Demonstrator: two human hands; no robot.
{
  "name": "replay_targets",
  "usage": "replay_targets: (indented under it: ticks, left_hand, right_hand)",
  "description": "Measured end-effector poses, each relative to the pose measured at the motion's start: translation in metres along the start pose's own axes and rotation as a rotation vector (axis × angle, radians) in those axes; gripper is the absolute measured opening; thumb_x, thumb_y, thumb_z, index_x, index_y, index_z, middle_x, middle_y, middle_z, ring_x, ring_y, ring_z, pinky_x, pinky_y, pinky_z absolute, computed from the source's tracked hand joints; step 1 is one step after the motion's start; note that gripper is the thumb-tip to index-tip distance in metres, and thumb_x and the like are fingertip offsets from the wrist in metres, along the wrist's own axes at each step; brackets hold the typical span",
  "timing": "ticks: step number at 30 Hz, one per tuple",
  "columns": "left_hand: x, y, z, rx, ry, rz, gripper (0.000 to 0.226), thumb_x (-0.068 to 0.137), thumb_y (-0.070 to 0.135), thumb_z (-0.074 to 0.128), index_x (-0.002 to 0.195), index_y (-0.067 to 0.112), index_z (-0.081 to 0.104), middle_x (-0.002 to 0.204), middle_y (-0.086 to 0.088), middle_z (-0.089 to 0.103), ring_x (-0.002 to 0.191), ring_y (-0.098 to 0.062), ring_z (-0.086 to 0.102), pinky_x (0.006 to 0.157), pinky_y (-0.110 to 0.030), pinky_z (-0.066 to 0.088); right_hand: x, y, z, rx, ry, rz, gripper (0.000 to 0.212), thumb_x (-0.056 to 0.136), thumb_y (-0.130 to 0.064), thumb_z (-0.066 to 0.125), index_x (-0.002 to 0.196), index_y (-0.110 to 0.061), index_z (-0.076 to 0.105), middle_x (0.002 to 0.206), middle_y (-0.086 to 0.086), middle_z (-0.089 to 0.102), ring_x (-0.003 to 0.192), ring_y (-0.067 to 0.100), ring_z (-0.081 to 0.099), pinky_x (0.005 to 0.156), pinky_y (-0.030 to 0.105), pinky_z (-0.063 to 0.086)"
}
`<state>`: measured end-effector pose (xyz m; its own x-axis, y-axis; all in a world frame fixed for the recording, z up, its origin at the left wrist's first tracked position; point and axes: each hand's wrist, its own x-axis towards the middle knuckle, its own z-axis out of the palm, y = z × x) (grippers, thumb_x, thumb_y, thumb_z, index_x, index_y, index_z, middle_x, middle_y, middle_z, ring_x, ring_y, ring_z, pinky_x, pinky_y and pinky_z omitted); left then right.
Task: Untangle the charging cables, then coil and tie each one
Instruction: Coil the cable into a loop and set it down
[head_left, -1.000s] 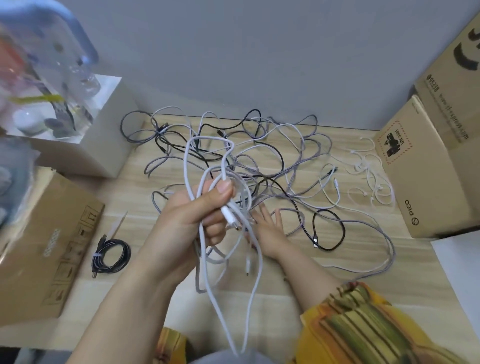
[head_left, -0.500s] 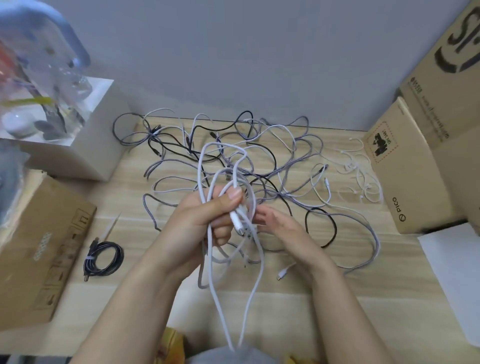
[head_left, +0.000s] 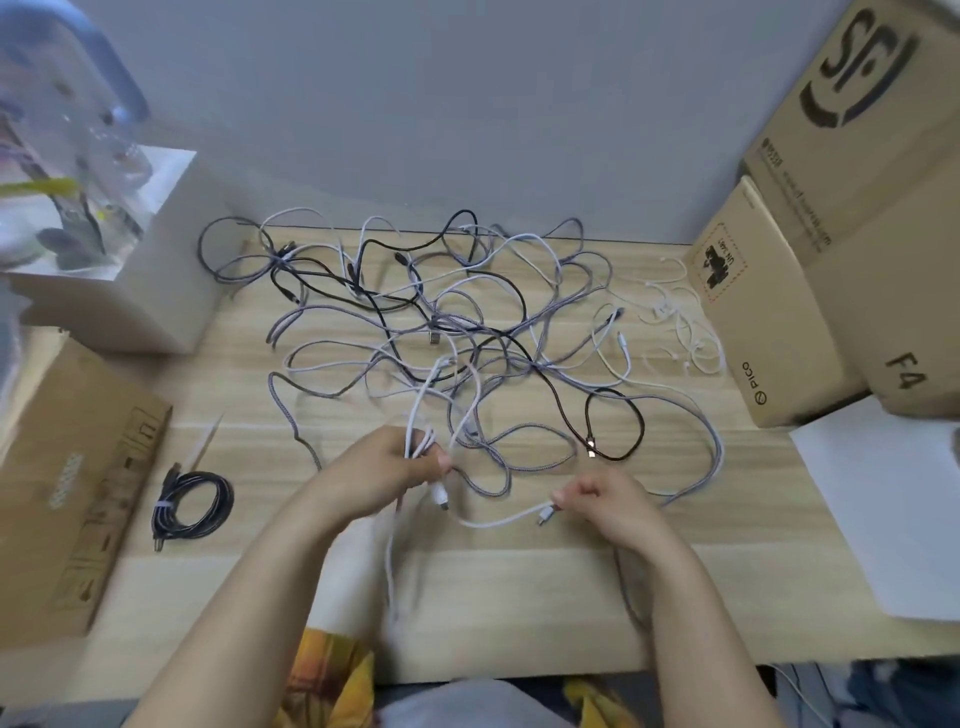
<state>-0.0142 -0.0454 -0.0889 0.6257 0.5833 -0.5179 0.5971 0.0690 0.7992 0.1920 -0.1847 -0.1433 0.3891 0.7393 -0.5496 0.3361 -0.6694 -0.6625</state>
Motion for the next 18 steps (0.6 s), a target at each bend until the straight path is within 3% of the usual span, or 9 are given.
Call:
replay_targets:
  ticks: [2,6,8,10,12,14,16,18]
  left_hand:
    - [0.005,-0.008,0.003,0.03,0.001,-0.019,0.017,0.091,0.014,0.058,0.077,0.007,0.063,0.053,0.007,0.05,0.042,-0.002,0.039,0.044,-0.013,0.03]
    - [0.002,-0.01,0.007,0.152,-0.19,-0.036,0.022,0.092,0.021,0.059,0.09,0.002,0.069,0.059,0.004,0.053,0.048,0.0,0.044,0.051,-0.014,0.035]
    - [-0.004,-0.007,0.008,0.281,-0.257,-0.048,0.028,0.093,0.03,0.056,0.097,0.005,0.067,0.07,0.001,0.061,0.059,-0.002,0.053,0.058,-0.017,0.042]
    - [-0.011,-0.001,0.008,0.672,-0.208,-0.04,0.037,0.092,0.047,0.05,0.1,0.013,0.062,0.091,-0.003,0.063,0.085,-0.014,0.059,0.075,-0.027,0.046]
    - [-0.021,0.01,0.008,1.001,-0.153,-0.072,0.047,0.089,0.06,0.042,0.112,0.02,0.053,0.108,-0.002,0.058,0.104,-0.021,0.054,0.084,-0.031,0.044]
    - [-0.03,0.019,0.006,1.078,-0.131,-0.096,0.058,0.087,0.066,0.037,0.128,0.026,0.043,0.122,0.002,0.054,0.115,-0.02,0.05,0.088,-0.031,0.042]
    - [-0.04,0.03,0.003,1.159,-0.083,-0.043,0.065,0.087,0.068,0.031,0.139,0.029,0.033,0.135,0.006,0.048,0.122,-0.02,0.047,0.091,-0.03,0.038]
    - [-0.046,0.039,-0.001,1.268,0.042,0.069,0.059,0.09,0.063,0.028,0.138,0.029,0.038,0.136,0.009,0.048,0.121,-0.02,0.048,0.09,-0.029,0.037]
  right_hand:
    - [-0.003,0.002,0.001,-0.054,0.019,0.045,0.022,0.085,-0.027,0.067,0.064,-0.022,0.064,0.063,-0.013,0.055,0.058,0.003,0.044,0.053,0.018,0.032]
    - [-0.004,0.003,0.0,-0.139,0.08,0.088,0.029,0.08,-0.031,0.069,0.057,-0.02,0.055,0.066,-0.013,0.057,0.064,0.01,0.049,0.057,0.026,0.035]
    - [-0.002,0.004,0.001,-0.234,0.123,0.121,0.02,0.079,-0.028,0.067,0.063,-0.024,0.058,0.073,-0.01,0.06,0.075,0.013,0.055,0.064,0.027,0.04]
    - [-0.001,0.002,0.0,-0.279,0.142,0.145,0.004,0.08,-0.025,0.064,0.08,-0.029,0.064,0.094,-0.005,0.064,0.092,0.016,0.059,0.078,0.029,0.046]
    - [0.001,0.003,0.001,-0.379,0.108,0.149,0.024,0.081,-0.026,0.063,0.106,-0.027,0.065,0.117,-0.001,0.058,0.11,0.018,0.054,0.089,0.03,0.044]
    - [0.004,0.0,0.0,-0.458,0.15,0.076,0.037,0.084,-0.023,0.061,0.121,-0.023,0.06,0.131,0.001,0.046,0.122,0.02,0.045,0.097,0.032,0.04]
    - [0.003,-0.012,-0.001,-0.413,0.276,-0.054,0.038,0.086,-0.009,0.054,0.121,-0.021,0.06,0.132,0.001,0.045,0.122,0.02,0.044,0.095,0.028,0.039]
    - [-0.001,-0.028,-0.004,-0.279,0.401,-0.219,0.043,0.081,0.004,0.05,0.115,-0.019,0.063,0.123,-0.005,0.049,0.117,0.016,0.047,0.088,0.018,0.036]
